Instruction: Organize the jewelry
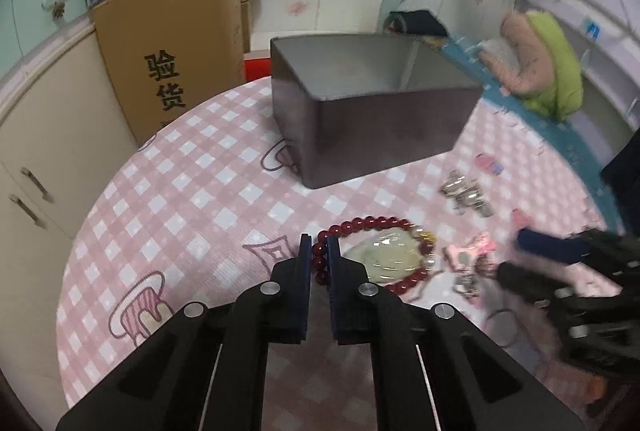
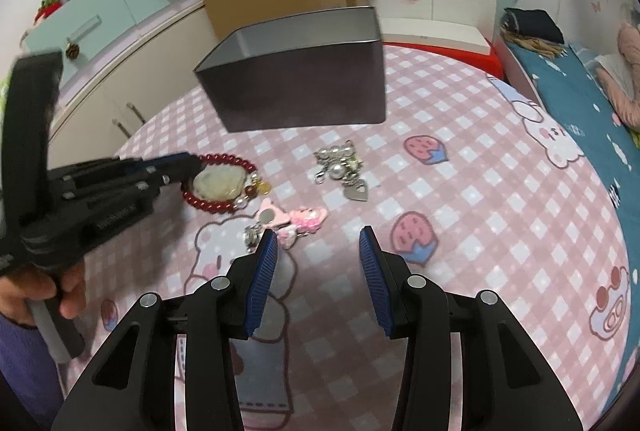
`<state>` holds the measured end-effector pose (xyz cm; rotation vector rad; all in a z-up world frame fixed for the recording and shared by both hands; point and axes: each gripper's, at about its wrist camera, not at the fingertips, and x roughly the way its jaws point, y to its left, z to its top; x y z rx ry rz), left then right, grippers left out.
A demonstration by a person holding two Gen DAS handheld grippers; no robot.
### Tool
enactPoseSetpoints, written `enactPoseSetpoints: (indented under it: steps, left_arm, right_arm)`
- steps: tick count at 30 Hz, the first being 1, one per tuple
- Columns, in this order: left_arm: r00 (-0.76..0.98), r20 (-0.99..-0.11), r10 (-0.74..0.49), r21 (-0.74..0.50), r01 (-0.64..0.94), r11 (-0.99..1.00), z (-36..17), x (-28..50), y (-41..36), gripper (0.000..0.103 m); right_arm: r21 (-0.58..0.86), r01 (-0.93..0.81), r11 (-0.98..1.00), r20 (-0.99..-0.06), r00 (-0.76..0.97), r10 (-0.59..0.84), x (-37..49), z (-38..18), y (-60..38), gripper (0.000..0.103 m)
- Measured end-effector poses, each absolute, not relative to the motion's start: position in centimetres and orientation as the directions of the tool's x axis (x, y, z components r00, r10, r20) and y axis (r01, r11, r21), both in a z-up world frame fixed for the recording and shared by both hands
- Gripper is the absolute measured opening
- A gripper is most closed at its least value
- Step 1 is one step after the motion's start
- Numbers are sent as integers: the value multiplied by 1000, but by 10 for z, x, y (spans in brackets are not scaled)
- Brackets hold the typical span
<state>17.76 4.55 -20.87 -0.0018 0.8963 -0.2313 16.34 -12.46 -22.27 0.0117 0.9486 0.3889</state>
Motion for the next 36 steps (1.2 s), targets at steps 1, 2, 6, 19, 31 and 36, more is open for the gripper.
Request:
enactPoseSetpoints:
  steps: [1, 2, 6, 19, 31, 36]
  left_arm:
    - [607, -767, -208, -106, 200, 974, -205, 176, 47, 6]
    - [612, -762, -212, -110, 200, 974, -201, 174, 49, 6]
    - [633, -739, -231, -128, 204, 970, -185, 167, 56, 6]
    - [657, -685, -313, -188, 256, 948, -152, 157, 56, 6]
    - [681, -610, -406, -223, 344, 912, -104, 155, 46, 6]
    - [702, -573, -423, -209, 374, 904, -79, 164, 39, 6]
  right_arm:
    - [167, -322, 932, -791, 521, 322, 163, -224, -122, 43]
    - [150, -325, 934, -789, 531, 311, 163, -224, -120, 43]
    - [124, -343, 931, -791, 532, 301, 164, -225, -112, 43]
    - [106, -322, 941, -789, 549, 277, 167, -223, -123, 12]
    - [180, -304, 936, -698, 631, 339, 167, -165, -156, 12]
    - [182, -310, 933, -656, 668, 350, 180, -132, -160, 12]
